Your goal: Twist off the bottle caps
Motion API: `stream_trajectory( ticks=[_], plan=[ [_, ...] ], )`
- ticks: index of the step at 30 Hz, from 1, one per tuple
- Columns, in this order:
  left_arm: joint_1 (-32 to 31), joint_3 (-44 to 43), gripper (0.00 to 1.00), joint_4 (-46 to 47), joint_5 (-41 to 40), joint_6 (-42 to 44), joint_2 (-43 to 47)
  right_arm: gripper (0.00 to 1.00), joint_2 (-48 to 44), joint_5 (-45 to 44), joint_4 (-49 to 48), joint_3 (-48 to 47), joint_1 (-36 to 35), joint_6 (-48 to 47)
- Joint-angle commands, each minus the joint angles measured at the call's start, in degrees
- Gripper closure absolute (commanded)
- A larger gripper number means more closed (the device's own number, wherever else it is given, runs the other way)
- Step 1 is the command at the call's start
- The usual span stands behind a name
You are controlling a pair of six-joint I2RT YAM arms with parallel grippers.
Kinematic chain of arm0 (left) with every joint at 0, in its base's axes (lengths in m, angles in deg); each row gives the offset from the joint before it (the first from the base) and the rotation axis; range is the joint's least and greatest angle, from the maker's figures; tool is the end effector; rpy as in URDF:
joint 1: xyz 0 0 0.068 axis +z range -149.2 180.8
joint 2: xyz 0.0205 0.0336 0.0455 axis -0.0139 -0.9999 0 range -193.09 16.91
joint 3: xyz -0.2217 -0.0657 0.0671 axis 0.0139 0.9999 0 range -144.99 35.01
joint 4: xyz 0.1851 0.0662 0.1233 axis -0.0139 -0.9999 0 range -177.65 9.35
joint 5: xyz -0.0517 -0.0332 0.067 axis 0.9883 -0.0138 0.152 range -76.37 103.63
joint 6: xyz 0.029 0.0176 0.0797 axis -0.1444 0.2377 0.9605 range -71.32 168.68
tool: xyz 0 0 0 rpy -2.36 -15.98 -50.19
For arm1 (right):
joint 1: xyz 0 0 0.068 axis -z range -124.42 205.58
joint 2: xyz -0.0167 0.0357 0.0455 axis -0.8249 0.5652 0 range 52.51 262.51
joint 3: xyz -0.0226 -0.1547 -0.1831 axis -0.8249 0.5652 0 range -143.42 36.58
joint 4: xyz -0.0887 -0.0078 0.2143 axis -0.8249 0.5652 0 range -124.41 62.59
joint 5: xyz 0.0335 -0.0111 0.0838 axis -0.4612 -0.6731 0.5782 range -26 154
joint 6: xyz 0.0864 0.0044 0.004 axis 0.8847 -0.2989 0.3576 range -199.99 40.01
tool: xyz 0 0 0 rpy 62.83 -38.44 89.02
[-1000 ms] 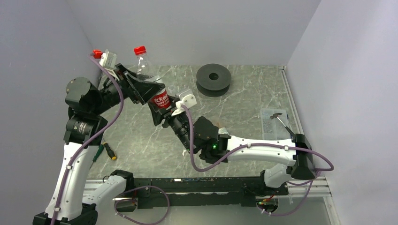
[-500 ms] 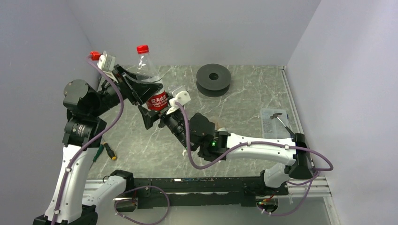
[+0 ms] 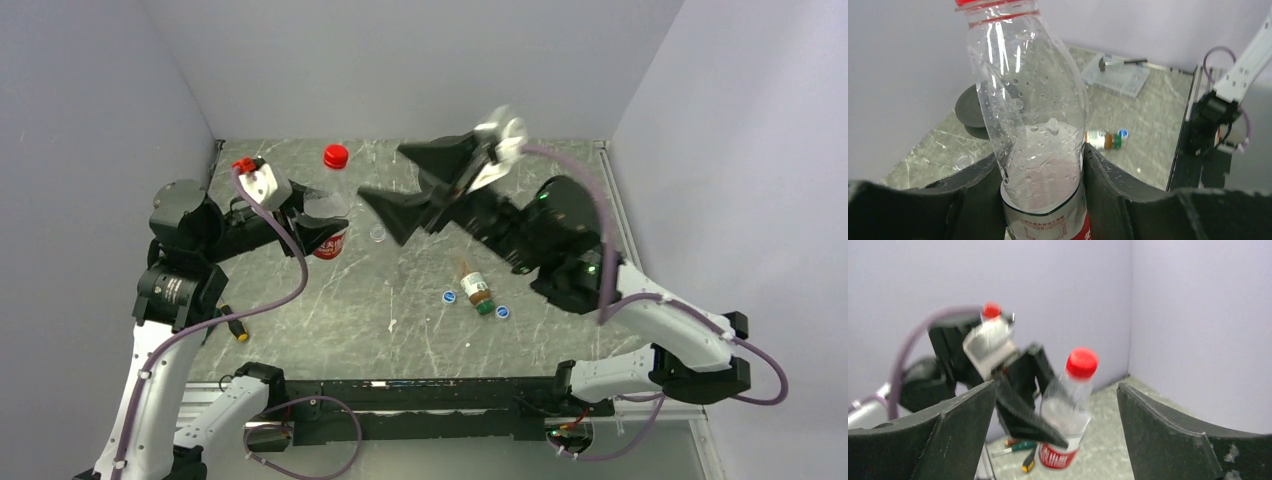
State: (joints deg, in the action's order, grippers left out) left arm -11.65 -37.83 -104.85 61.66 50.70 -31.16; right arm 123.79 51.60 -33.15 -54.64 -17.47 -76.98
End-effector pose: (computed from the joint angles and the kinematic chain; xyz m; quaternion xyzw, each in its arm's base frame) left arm 0.1436 -0.0900 0.4302 0.3678 0.6012 -0.3442 0.6204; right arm 0.0935 0.2507 0.5088 -0.2608 0.5250 0.4481 0.6750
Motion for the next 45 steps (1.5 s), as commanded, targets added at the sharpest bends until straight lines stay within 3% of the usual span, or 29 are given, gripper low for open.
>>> stream_trajectory(
  ticks=[1,11,19,25,31,36,40,45],
  plan=[
    [0.0,0.9,1.00,-4.9,6.3,11.9,0.0,0.08,0.6,5.5,5.9,-5.3,4.5,6.3],
    [0.0,1.3,1.00,-5.8,8.5,12.8,0.3,0.18,10.7,3.3,11.0,-15.2,6.9,11.3],
    [0.0,2.5,1.00,-5.0,8.5,12.0,1.1,0.33,11.4,7.1,8.4,-14.0,10.4,16.2],
    [0.0,3.0,1.00,-4.5,7.8,11.9,1.2,0.50,12.8,10.7,7.0,-13.6,11.0,19.3],
    [0.0,3.4,1.00,-3.6,6.6,11.6,1.6,0.44,14.2,11.1,7.7,-13.7,11.2,21.5],
    [0.0,3.4,1.00,-3.2,6.0,11.3,1.7,0.46,14.7,9.9,8.0,-13.7,11.4,22.6],
    [0.0,3.5,1.00,-3.1,5.6,11.1,1.7,0.60,14.4,9.6,6.6,-12.8,11.6,23.6],
    [0.0,4.3,1.00,-3.3,5.8,10.5,1.8,0.85,14.0,10.2,5.1,-12.1,11.6,23.6]
  ],
)
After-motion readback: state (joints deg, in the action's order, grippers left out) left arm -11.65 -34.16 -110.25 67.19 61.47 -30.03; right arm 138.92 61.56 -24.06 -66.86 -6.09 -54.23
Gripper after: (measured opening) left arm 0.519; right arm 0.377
